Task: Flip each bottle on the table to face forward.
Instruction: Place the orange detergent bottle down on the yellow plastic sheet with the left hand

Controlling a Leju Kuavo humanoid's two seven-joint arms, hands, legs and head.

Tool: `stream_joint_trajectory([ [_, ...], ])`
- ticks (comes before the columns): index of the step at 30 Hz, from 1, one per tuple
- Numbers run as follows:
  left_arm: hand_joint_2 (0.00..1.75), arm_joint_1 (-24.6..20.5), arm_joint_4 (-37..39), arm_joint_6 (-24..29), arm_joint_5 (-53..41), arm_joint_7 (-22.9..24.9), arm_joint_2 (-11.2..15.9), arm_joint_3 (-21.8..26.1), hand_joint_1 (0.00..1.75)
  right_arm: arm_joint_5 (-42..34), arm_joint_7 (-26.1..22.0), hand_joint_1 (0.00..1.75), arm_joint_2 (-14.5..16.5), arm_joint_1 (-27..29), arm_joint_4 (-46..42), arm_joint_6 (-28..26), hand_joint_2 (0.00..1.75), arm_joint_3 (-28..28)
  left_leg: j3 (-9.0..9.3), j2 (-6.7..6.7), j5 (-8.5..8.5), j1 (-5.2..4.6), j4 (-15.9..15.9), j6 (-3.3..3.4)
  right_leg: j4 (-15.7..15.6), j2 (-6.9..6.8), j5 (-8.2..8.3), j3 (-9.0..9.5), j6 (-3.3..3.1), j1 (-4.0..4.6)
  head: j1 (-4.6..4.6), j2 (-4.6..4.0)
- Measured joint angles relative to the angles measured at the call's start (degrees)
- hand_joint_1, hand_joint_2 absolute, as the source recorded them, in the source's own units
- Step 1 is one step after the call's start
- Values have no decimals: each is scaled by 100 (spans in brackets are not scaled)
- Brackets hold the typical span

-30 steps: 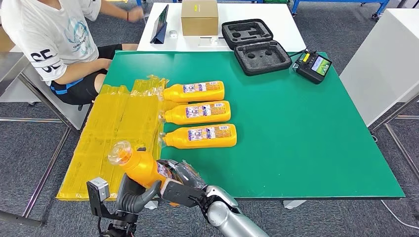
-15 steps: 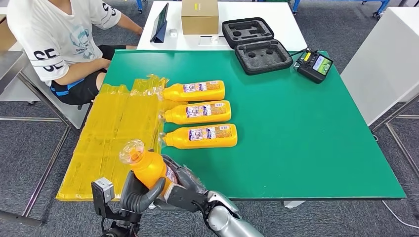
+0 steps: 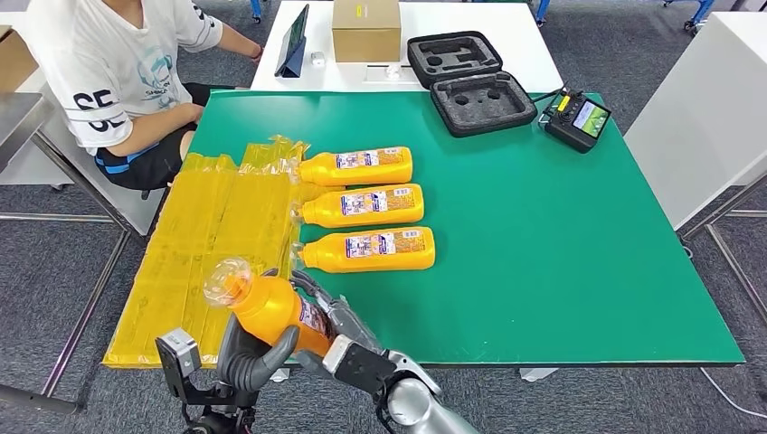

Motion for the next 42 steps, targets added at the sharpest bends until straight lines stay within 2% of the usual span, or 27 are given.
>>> stream_joint_trajectory([
  [5,175,16,-14,253,69,-41,-13,265,175,-715,-224,0,-117,188,-1091,507,0,-8,-2,4,0,1,0,-2,0,1,1,-9,0,0,-2,0],
  [9,175,-93,-3,697,-65,-193,-39,636,175,-1154,-236,0,-224,315,-1976,825,0,-22,-3,3,1,2,0,-2,0,2,1,-9,-1,0,-2,0],
  [13,175,-149,-8,1422,-684,-541,-75,1020,175,-1198,-237,0,-302,506,-2615,649,0,-67,-4,3,0,1,0,-2,0,2,0,-10,0,0,-2,0],
  [18,175,-209,-93,2289,-1755,-771,-99,1300,175,-1089,-237,0,-318,592,-2948,154,0,-93,-9,3,0,-1,0,-1,0,2,0,-13,0,0,-1,0],
  [22,175,-348,-115,2688,-2689,-748,-59,1400,175,-959,-237,0,-317,594,-2970,-140,175,-83,-10,1,2,-1,0,0,0,0,0,-12,0,0,-1,0],
  [26,175,-576,-75,2977,-3724,-483,52,1422,175,-881,-237,0,-316,587,-2952,-232,175,-54,-9,0,4,0,0,0,0,-1,1,-13,0,0,-2,0],
  [30,175,-1232,403,3063,-5832,398,416,1331,175,-775,-237,0,-284,481,-2736,-230,175,53,-10,-3,12,3,0,0,2,-8,3,-10,-2,1,-1,0],
  [33,175,-1752,987,2850,-6846,893,733,1151,175,-782,-236,0,-215,353,-2441,-84,175,142,-9,-2,18,6,-1,-7,4,-6,6,-11,-4,2,-2,0],
  [37,175,-2145,1602,2766,-7133,1037,987,940,175,-782,-235,0,-149,242,-2144,0,175,220,-10,-2,20,7,0,-9,5,-6,6,-12,-4,3,-1,0],
  [42,175,-2304,1941,2722,-7213,1090,1131,815,175,-789,-235,0,-114,183,-1974,34,175,249,-17,-2,18,1,0,-9,4,-6,5,-17,-2,1,-1,0],
])
